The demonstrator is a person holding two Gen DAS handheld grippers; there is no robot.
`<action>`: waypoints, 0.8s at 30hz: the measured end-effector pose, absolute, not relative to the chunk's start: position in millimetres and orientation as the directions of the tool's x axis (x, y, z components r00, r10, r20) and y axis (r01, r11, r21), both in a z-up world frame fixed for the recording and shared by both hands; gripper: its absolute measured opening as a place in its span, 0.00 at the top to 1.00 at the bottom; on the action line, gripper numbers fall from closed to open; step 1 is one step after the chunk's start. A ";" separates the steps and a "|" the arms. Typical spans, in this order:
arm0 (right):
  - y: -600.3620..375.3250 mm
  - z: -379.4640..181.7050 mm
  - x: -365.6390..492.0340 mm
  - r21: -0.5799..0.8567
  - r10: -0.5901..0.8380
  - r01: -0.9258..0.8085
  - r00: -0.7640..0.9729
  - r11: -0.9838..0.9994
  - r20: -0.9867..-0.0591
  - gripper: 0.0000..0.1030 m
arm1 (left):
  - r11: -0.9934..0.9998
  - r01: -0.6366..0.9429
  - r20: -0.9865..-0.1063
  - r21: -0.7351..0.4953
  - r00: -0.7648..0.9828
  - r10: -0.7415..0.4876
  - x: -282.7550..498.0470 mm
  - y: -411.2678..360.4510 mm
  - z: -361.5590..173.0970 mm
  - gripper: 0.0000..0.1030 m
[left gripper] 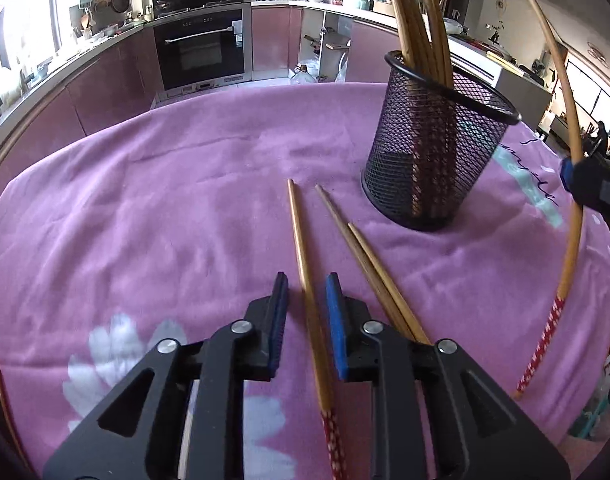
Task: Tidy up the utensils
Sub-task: 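Hold the right tool's chopstick upright beside the cup while the left tool swings its chopstick back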
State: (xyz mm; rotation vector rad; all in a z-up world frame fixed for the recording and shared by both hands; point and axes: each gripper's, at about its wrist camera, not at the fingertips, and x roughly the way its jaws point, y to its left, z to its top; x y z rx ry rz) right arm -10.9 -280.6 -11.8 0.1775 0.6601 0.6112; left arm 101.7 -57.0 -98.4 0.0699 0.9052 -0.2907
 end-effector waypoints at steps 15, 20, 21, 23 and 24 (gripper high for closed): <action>-278.5 -11.9 -9.6 0.334 0.578 -0.473 0.625 0.815 -0.525 0.95 | 0.957 0.276 -0.758 -0.089 0.604 -0.245 91.5 -66.6 -91.1 0.93; -277.9 -10.2 -9.5 0.332 0.577 -0.473 0.629 0.816 -0.521 0.95 | 0.949 0.286 -0.736 -0.131 0.613 -0.287 81.7 -60.8 -78.4 0.93; -278.2 -9.5 -9.8 0.332 0.577 -0.473 0.631 0.816 -0.519 0.95 | 0.946 0.290 -0.729 -0.144 0.615 -0.300 79.4 -58.2 -74.6 0.93; -278.8 -8.1 -10.5 0.331 0.577 -0.473 0.635 0.816 -0.514 0.95 | 0.942 0.296 -0.719 -0.156 0.620 -0.314 73.9 -56.6 -69.4 0.93; -278.9 -7.1 -10.9 0.330 0.577 -0.474 0.637 0.816 -0.511 0.95 | 0.939 0.301 -0.713 -0.167 0.621 -0.326 72.3 -56.0 -66.3 0.93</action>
